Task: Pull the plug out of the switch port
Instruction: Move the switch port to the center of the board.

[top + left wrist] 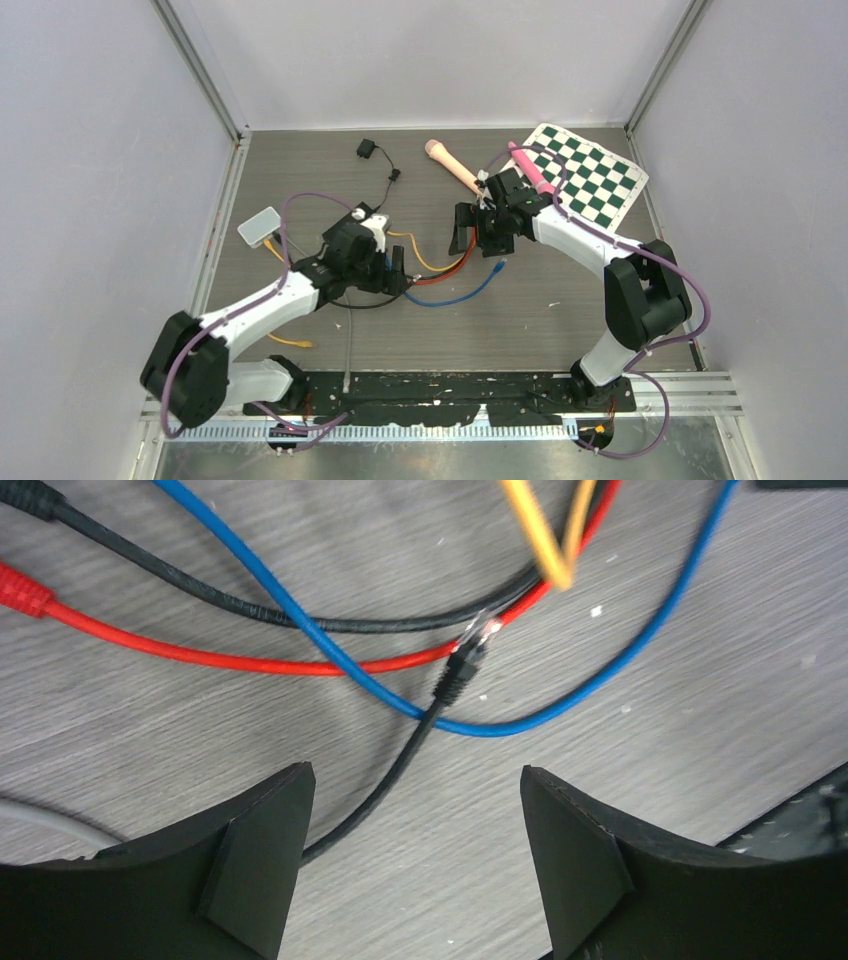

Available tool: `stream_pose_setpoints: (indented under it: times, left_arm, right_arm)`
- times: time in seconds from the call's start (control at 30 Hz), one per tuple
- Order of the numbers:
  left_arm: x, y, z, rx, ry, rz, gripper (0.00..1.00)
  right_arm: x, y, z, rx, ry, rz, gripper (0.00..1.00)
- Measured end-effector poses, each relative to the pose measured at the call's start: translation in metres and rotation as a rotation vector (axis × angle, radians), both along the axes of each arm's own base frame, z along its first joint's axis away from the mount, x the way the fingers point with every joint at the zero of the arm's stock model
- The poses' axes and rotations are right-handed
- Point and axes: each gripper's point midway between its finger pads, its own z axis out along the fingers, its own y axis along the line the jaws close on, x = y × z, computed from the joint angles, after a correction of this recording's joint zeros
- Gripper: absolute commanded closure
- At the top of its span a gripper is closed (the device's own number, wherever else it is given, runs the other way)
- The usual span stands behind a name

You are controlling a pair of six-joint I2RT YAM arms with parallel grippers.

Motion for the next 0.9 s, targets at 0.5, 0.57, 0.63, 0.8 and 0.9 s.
stream_pose_setpoints:
  times: [0.5, 0.57, 0.63, 0.8, 0.9]
  left_arm:
    - [-0.021, -0.023, -0.059, 0.011, 0.186, -0.190, 0.42]
    - [-0.023, -0.027, -0.058, -0.020, 0.191, -0.202, 0.49]
    - [-0.029, -0.029, -0.061, -0.046, 0.208, -0.209, 0.54]
    - [-0.051, -0.024, -0.064, -0.110, 0.236, -0.192, 0.60]
    - [-0.062, -0.019, -0.065, -0.132, 0.254, -0.172, 0.63]
  right_arm:
    - [-0.014, -0.010, -0.009, -0.024, 0.018, -0.006, 0.04]
    - [-0.013, -0.010, -0.009, -0.025, 0.016, -0.005, 0.04]
    - [-0.013, -0.010, -0.008, -0.026, 0.015, -0.002, 0.05]
    - [0.005, -0.001, 0.002, -0.018, -0.012, 0.013, 0.15]
    - [0.021, 0.010, 0.001, -0.009, -0.016, 0.030, 0.23]
